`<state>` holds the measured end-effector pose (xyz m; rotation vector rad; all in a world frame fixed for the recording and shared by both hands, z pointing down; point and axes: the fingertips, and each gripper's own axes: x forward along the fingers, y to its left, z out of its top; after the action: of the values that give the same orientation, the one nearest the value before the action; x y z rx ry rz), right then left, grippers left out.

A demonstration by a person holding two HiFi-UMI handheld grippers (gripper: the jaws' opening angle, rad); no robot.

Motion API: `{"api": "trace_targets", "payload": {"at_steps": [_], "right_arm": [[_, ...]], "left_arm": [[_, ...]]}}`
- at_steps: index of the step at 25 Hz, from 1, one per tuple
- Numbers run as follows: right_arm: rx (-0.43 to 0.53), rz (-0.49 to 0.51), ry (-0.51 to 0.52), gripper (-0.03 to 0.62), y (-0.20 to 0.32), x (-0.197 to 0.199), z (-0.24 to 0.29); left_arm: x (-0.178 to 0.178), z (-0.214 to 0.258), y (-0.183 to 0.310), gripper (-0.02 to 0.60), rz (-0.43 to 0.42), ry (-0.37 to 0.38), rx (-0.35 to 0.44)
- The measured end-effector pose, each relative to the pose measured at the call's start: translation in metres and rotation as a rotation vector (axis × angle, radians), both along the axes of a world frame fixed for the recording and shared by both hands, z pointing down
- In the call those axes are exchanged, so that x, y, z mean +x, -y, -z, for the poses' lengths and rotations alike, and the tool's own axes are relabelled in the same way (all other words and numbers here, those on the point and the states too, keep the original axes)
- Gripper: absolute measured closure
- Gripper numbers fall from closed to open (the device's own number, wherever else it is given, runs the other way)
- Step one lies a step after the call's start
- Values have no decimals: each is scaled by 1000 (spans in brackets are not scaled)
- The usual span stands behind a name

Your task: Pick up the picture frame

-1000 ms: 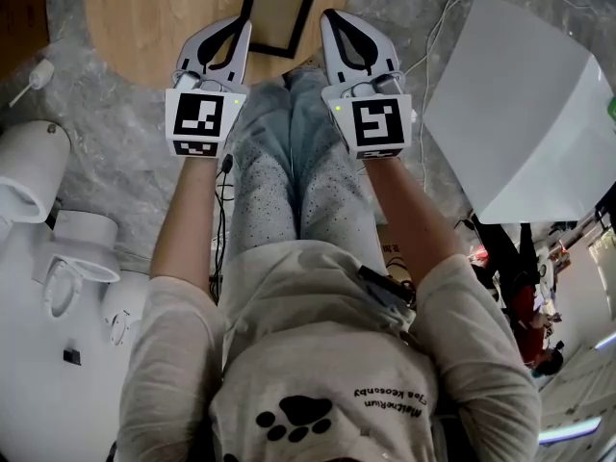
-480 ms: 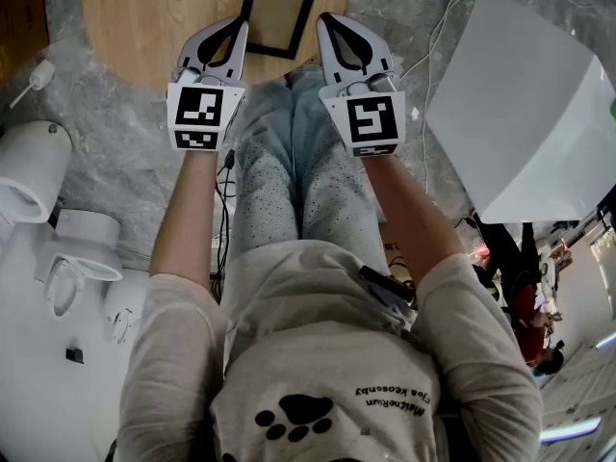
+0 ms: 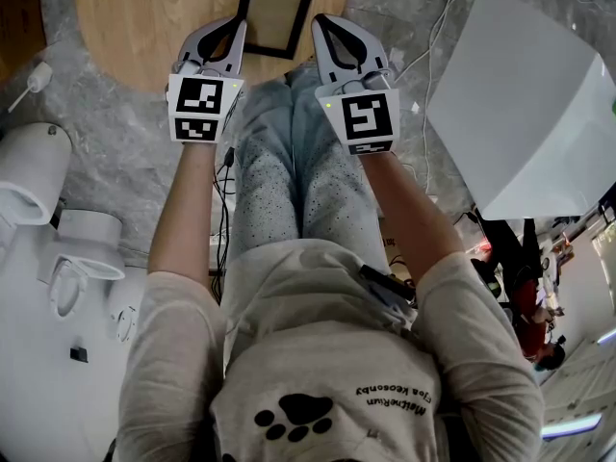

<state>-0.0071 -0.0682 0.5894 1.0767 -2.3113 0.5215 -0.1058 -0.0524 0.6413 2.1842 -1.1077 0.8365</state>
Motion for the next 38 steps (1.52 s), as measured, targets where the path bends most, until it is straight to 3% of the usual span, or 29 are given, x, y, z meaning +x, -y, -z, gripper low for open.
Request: {"api": "trace_targets", "payload": {"at_steps": [2,4,5,11,18,33,38], "right_arm": [[-4,4,-1,586,-1,0,-2],[-9,4,-3,586,-1,1,-3],[-12,3,-5,586,-1,1,-4],[-24,2,-8,586,-3,2,-9],[-34,-2,-10,586,-3,4,-14],[-70,-23,-30,586,-13,30,-26],[-85,-35,-38,586,-16,42,-30]], "left_arm": [[0,-4,0,572,5,4,-19],[-1,-9,0,476,12,-2,-47],[0,-11,-1,465,11,-3,-61],[-2,-26,-4,452,-8,31,-114],[-1,-40,-6,451,16,22,-187],[0,-41,-4,495,259,-17,-233],[8,-40,-4,497,291,-1,-234]]}}
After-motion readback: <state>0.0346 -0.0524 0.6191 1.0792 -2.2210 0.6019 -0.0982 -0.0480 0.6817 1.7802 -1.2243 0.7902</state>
